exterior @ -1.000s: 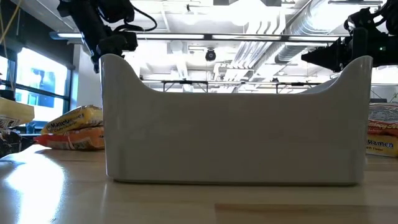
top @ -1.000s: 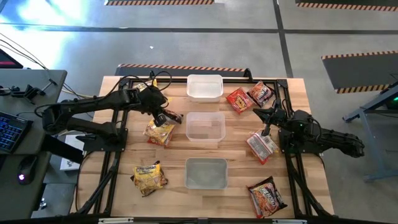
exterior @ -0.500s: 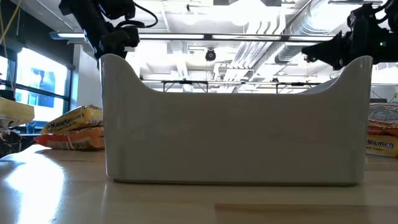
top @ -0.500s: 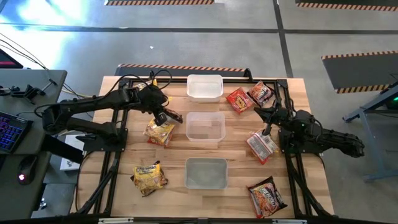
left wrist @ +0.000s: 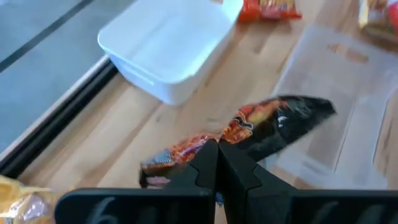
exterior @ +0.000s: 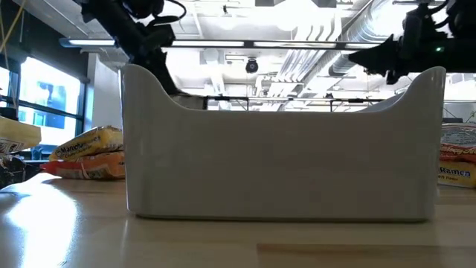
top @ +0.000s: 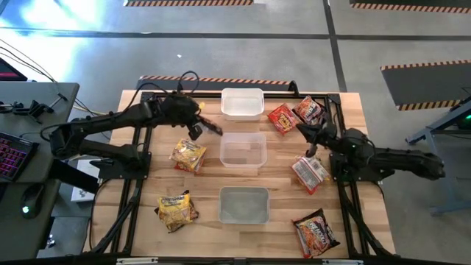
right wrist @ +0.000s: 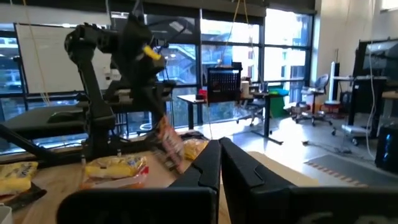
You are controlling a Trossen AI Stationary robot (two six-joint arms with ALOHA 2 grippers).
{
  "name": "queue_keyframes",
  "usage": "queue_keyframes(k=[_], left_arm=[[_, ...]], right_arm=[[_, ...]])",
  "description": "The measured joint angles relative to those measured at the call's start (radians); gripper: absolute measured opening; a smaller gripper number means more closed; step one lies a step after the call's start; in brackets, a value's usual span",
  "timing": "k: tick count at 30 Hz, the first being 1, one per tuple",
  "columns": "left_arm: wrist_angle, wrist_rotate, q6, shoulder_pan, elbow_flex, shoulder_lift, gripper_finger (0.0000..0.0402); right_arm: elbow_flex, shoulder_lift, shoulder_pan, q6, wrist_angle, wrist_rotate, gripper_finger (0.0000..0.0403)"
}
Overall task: Sort Maruchan noodles
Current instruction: Put the black noodle pack into the white bin
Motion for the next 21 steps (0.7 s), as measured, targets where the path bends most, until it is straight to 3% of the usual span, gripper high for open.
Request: queue_keyframes(k=[7,17,21], left_arm=[[0.109,0.012,-0.019,0.01,0.027,0.0,0.0],[0.294,0.091,-0.054,0.009,0.039,0.002,0.0],[0.338,0.107,-0.056,0.009,0.039,0.002,0.0]], right_arm=[[0.042,0.28,0.0,0.033,0.154,-0.007,0.0037],[0.281,0.634,0.001,-0.023,0.164,-0.111,0.0201],[0.379,0.793,0.0,-0.062,0.213,-0.138,0.0244]])
